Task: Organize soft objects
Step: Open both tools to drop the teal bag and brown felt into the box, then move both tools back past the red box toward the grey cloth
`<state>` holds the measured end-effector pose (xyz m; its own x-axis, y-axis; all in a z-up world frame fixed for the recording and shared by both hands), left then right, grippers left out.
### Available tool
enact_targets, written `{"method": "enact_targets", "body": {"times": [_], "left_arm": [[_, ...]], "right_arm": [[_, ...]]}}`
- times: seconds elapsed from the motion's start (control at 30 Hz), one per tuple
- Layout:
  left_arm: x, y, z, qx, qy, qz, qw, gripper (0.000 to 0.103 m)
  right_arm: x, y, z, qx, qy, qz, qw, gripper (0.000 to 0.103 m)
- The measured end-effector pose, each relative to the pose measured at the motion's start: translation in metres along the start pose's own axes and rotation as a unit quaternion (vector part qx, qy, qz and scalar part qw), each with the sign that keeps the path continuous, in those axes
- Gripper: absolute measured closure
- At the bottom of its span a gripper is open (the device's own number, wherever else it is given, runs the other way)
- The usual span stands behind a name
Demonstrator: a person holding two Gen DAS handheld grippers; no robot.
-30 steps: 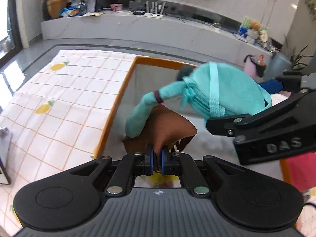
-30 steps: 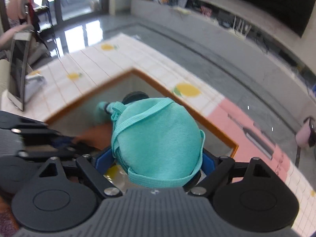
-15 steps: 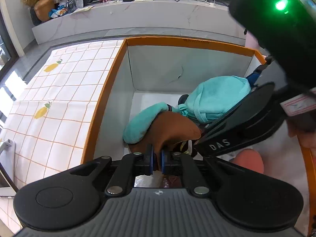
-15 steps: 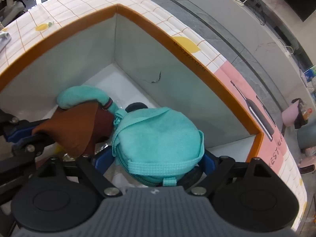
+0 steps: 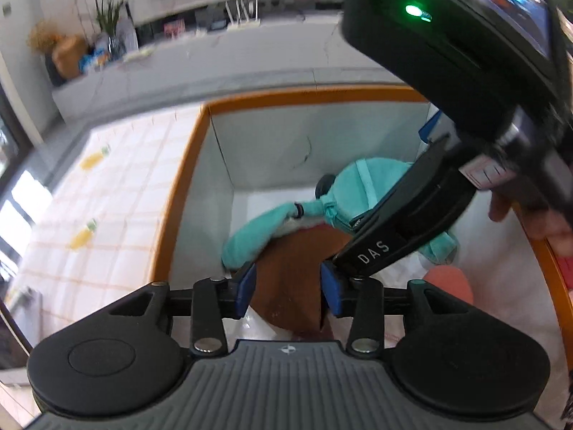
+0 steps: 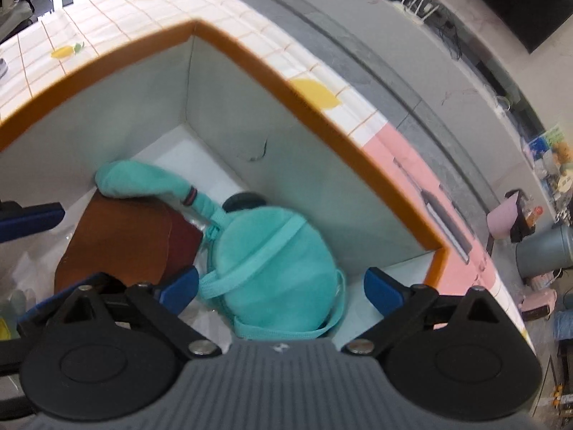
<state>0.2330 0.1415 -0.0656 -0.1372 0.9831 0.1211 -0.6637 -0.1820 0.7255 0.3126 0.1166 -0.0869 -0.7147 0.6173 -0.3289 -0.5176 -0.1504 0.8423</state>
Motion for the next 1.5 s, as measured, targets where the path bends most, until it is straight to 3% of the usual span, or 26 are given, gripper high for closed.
{"method": "enact_targets", "body": {"times": [0.03,0.1,0.17,0.5,0.63,0.8,1.07,1.27,1.5], "left_arm": [[-0.002,0.002,0.000,-0.008,-0.008,0.005,0.9999,0.050],[-0.005,0.006,0.000,-0.018,-0.018,0.028,0.9993,0.030],[-0.004,0.008,0.001,-0.030,-0.019,0.040,0.9986,0.029],[0.010,0.014,0.006,-0.059,0.006,0.022,0.9980,0.015],[0.012,0.019,0.008,-0.074,0.002,0.027,0.9969,0.014],[0.015,0.022,0.008,-0.068,0.033,0.020,0.9969,0.012],[0.017,0.030,0.009,-0.079,0.034,0.015,0.9962,0.011],[0.020,0.044,0.010,-0.095,0.044,0.014,0.9944,0.011],[0.026,0.059,0.017,-0.099,0.064,0.024,0.9927,0.011]], "right_arm": [[-0.002,0.002,0.000,-0.004,-0.003,0.000,1.000,0.005],[-0.005,0.003,-0.001,0.002,-0.010,0.003,1.000,0.005],[-0.006,0.005,0.001,-0.004,-0.012,0.005,1.000,0.005],[-0.011,0.015,0.002,-0.031,-0.028,-0.009,0.999,0.003],[-0.010,0.021,0.004,-0.048,-0.040,-0.001,0.998,0.003],[-0.009,0.039,0.010,-0.089,-0.032,-0.023,0.995,0.003],[-0.028,0.077,0.021,-0.136,-0.046,-0.035,0.989,0.003],[-0.032,0.092,0.016,-0.143,-0.034,-0.050,0.988,0.003],[-0.045,0.131,0.002,-0.185,-0.061,-0.066,0.979,0.003]]}}
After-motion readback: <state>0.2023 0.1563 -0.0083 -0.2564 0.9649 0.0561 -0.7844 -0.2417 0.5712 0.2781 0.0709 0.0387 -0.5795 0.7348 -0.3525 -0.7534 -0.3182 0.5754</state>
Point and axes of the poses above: each gripper's, at about its wrist camera, not at the fingertips, and y roughly against the way its jaws point, x to its left, z to its top, the point moved 6 cm from there along -y, roughly the way its jaws point, and after that the axes turned 3 degrees about -x, right-handed, at the moved point
